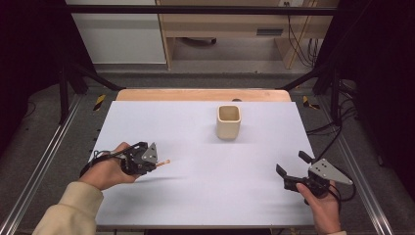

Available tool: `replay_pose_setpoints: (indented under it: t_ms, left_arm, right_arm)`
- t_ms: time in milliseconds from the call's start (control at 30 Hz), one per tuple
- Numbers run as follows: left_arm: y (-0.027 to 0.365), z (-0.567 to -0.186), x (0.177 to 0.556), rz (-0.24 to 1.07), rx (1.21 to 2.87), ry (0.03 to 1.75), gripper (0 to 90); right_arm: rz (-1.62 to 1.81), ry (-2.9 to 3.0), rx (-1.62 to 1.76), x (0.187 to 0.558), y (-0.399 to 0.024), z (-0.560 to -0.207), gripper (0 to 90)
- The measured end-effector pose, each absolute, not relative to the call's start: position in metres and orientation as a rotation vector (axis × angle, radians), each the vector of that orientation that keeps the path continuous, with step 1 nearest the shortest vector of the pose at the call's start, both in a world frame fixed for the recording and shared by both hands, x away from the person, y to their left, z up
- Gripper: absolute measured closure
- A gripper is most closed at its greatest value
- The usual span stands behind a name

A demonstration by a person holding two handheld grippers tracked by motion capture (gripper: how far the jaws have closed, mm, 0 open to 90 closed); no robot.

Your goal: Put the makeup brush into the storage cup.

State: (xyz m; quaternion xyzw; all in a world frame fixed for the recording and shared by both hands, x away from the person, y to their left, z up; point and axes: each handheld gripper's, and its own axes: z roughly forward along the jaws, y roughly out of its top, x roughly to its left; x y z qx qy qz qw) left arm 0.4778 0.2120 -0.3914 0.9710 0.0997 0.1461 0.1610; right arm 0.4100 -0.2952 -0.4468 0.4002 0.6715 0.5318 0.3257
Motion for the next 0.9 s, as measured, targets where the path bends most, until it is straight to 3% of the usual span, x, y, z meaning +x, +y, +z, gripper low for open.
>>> replay_pose_setpoints:
  t_ms: [900]
  left_arm:
    - [0.184,-0.381,0.477,0.469,2.625,0.303,83.4]
  right_arm:
    - [1.395,1.764,1.037,0.41,-0.295,-0.446,5.3]
